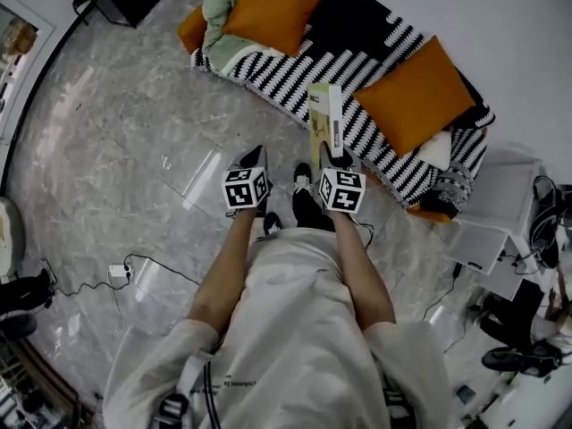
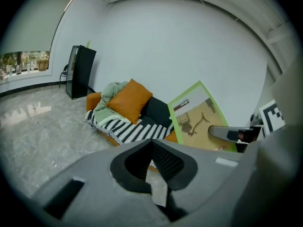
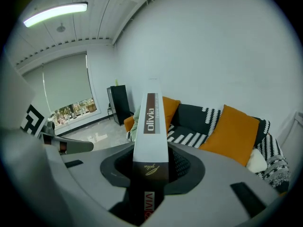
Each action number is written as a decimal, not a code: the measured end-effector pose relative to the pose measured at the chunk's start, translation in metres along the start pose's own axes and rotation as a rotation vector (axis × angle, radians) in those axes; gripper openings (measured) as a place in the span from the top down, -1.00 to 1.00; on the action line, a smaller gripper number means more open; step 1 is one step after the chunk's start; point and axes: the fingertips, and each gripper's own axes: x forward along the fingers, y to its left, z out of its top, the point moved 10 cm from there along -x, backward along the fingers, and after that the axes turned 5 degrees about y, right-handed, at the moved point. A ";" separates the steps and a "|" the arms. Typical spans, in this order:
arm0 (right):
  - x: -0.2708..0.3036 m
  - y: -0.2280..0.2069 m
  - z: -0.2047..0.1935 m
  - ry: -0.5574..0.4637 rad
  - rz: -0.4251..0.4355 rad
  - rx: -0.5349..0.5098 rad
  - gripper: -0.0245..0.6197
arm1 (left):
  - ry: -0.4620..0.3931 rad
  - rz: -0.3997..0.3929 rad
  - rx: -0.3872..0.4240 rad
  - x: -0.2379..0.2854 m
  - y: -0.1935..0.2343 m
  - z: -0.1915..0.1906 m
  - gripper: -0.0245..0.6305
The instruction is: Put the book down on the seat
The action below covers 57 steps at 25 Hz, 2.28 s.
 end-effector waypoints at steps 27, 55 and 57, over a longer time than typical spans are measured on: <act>0.135 -0.119 0.099 0.037 0.122 0.004 0.55 | 0.048 0.076 0.114 0.133 -0.049 0.114 0.90; 0.186 -0.226 0.096 0.078 0.082 0.286 0.55 | 0.076 0.059 0.149 0.217 -0.099 0.155 0.90; 0.189 -0.238 0.094 0.076 0.048 0.350 0.55 | 0.100 0.039 0.176 0.227 -0.102 0.159 0.90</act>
